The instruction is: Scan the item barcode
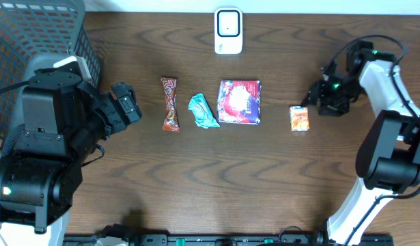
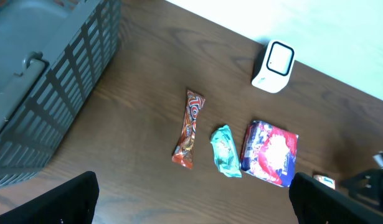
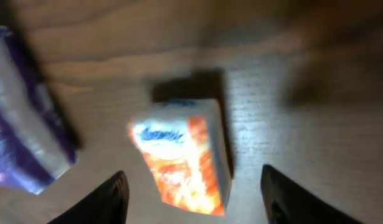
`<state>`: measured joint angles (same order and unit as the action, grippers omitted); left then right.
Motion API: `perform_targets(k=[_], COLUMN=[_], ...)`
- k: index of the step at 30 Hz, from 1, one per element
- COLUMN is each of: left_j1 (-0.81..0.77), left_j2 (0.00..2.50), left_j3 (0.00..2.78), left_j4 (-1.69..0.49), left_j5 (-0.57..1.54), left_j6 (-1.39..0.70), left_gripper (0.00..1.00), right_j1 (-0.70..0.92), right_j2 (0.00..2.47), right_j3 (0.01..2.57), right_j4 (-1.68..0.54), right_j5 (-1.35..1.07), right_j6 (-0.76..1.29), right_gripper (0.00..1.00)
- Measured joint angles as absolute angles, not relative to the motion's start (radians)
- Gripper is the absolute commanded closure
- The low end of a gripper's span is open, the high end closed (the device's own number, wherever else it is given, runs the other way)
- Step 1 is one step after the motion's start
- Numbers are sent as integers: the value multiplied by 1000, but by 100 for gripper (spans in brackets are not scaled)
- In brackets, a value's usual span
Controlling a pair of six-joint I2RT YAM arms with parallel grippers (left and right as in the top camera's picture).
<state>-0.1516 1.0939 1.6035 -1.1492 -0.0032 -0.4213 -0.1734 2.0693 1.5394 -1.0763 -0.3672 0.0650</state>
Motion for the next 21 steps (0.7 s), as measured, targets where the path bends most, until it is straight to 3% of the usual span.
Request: perform_targets(k=[3, 7, 8, 10, 21], left_j1=[-152, -152, -152, -152, -152], left_j2=[1094, 1094, 1094, 1094, 1094], left_j3=[1604, 1604, 1604, 1604, 1604], left_j4=[-1149, -1149, -1149, -1149, -1149], left_j5=[-3, -3, -3, -3, -3], left_j6=[-421, -421, -421, -421, -421], left_gripper=[2, 2, 2, 2, 2], right_j1=[-179, -178, -178, -178, -177], right_j2=[2070, 2057, 2053, 2044, 2059], right_j3=[1444, 1356, 1340, 1308, 1352], right_j4=[-975, -887, -863, -823, -882], right_j5=[-397, -474, -490, -515, -560], right_j6=[65, 56, 56, 49, 67], right_gripper=[39, 52, 60, 99, 99])
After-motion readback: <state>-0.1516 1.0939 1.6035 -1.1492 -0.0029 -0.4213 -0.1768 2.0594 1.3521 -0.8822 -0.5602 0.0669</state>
